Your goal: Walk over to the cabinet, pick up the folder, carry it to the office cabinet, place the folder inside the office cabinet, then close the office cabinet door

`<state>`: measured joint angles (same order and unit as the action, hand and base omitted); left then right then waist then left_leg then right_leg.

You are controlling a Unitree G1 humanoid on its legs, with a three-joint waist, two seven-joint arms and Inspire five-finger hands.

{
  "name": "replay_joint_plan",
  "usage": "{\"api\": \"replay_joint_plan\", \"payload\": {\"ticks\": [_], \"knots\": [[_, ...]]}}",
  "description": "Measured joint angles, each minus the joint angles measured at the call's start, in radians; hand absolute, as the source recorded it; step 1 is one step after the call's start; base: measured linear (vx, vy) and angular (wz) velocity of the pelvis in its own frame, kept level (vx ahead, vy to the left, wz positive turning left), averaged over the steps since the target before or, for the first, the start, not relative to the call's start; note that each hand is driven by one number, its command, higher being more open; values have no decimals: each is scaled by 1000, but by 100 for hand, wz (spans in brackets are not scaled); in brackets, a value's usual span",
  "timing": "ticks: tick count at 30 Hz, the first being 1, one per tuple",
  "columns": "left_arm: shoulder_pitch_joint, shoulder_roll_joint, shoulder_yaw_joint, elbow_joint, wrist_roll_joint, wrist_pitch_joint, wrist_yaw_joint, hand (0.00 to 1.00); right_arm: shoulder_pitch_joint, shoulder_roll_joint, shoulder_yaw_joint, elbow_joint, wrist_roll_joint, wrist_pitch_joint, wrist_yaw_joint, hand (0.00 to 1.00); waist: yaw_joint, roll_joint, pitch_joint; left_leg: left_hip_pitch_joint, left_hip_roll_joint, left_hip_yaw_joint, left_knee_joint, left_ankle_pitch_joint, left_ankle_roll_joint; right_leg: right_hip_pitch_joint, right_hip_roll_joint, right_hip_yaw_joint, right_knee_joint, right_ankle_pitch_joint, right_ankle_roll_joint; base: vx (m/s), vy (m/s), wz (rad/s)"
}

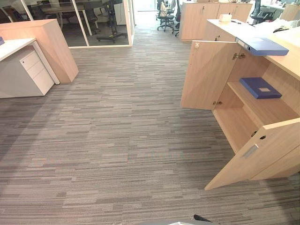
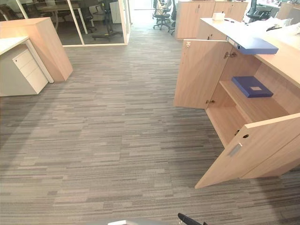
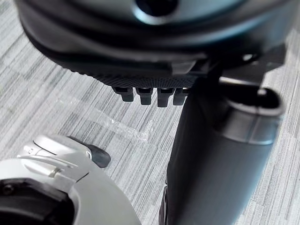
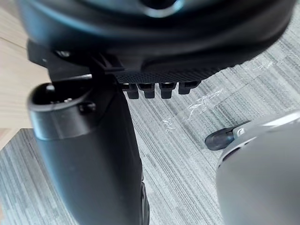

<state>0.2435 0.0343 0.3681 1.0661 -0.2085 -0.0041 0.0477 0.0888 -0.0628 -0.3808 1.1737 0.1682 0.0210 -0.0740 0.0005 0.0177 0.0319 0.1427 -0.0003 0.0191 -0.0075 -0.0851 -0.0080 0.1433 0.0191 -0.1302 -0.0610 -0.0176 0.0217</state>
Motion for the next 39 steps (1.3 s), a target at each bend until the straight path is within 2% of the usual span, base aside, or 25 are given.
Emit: {"api": "replay_joint_plan", "payload": {"ticks": [8,20,31,33,35,37,39], "knots": [[-1,4,0,11,-57,0,-38,100,-40,33,9,-1,-1,0,38,100,5,-3,9,15,0,3,-4,0,0,13,0,0,-2,1,5,0,0,0],[-6,3,4,11,-52,-10,-31,100,-38,36,8,-1,0,0,39,100,18,-10,16,19,0,4,-11,0,0,16,0,-2,-8,1,4,0,0,0],[-14,6,10,9,22,-16,-18,100,-40,39,9,-4,0,0,38,100,19,-14,26,27,0,4,-9,0,0,25,0,-2,-7,1,4,0,0,0],[-16,6,12,7,22,-16,-11,100,-45,41,9,-3,0,0,39,100,19,-16,37,28,0,5,8,-7,-9,33,-1,-2,-7,1,3,-17,7,0],[-27,-5,49,-1,22,-17,-9,100,-56,42,9,-5,0,-2,39,100,19,-18,69,-39,9,9,161,-81,-19,33,2,0,8,-6,-7,-62,20,-2],[-30,-14,55,-13,22,-16,-4,100,-56,41,8,-24,1,-2,38,100,21,-6,94,-95,29,24,297,-137,-26,29,14,2,29,-25,-27,-75,20,-1],[-31,-42,107,-55,19,-19,5,100,-53,43,12,-62,3,-2,26,100,28,-2,130,-219,61,74,584,-152,-43,32,13,8,79,-63,-51,-89,46,-7]]}}
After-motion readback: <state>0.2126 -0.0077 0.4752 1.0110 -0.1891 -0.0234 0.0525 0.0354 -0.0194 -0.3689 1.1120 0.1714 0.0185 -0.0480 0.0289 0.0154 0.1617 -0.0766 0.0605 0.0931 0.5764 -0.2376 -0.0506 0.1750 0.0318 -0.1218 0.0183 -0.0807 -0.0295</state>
